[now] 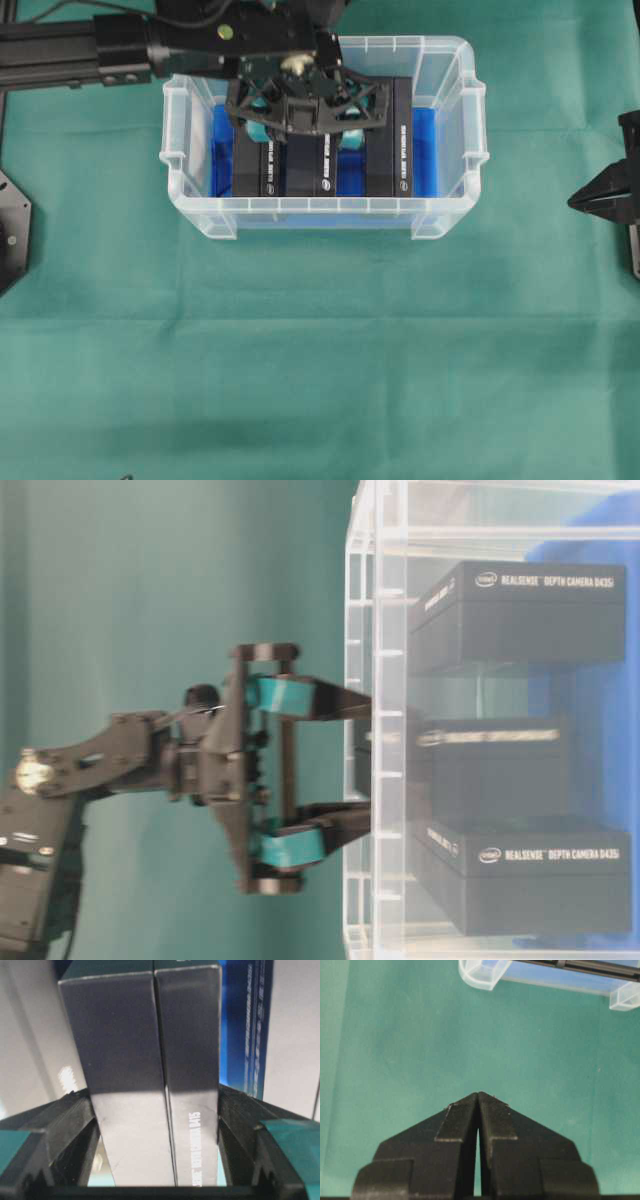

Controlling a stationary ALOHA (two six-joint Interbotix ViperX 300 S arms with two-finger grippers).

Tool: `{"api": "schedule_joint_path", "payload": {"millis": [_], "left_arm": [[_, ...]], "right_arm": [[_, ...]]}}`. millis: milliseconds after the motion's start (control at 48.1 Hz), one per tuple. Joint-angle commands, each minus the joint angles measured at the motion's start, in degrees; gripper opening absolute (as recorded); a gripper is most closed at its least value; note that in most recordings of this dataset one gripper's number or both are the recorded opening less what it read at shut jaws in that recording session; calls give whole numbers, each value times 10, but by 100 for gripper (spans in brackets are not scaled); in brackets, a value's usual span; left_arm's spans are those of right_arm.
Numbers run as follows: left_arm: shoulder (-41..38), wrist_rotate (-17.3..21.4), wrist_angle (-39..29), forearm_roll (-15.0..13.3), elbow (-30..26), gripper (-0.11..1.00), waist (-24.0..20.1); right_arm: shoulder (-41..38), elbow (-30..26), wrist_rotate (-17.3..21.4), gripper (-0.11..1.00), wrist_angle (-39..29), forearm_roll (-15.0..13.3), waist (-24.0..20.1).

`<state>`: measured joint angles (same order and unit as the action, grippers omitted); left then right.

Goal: Take the box out of the case with the left arm.
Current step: 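Close the left gripper on the middle black box, then lift the middle box up out of the case with the left gripper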

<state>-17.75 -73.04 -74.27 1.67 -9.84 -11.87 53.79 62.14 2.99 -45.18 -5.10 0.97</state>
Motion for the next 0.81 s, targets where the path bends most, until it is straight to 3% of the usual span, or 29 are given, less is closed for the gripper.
{"api": "schedule_joint_path", "payload": {"millis": [0, 789], "left_arm": [[26, -9, -29, 1, -41, 62, 3], [28, -15, -163, 7, -257, 62, -2]], "right_arm": [[-3, -15, 2, 0, 0, -1, 1], [-5, -14, -2, 0, 0, -1, 1]]}}
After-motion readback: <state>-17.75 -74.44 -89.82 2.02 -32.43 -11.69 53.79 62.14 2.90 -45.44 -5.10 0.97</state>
